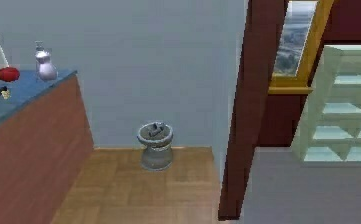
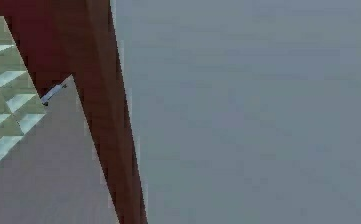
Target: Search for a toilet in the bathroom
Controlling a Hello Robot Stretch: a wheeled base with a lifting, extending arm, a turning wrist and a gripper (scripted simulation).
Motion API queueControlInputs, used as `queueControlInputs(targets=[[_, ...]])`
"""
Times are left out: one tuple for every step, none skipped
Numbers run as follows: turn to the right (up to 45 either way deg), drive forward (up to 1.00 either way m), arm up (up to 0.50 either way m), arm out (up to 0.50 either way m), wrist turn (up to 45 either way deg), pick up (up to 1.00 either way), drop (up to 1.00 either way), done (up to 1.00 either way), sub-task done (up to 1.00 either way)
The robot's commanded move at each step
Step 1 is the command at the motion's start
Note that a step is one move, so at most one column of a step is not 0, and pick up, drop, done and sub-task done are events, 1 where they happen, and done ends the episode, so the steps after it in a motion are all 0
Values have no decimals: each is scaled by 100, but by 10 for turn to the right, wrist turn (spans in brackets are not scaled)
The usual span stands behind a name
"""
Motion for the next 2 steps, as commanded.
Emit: queueControlInputs(targets=[[0,35,0,0,0,0,0,0,0],[450,0,0,0,0,0,0,0,0]])
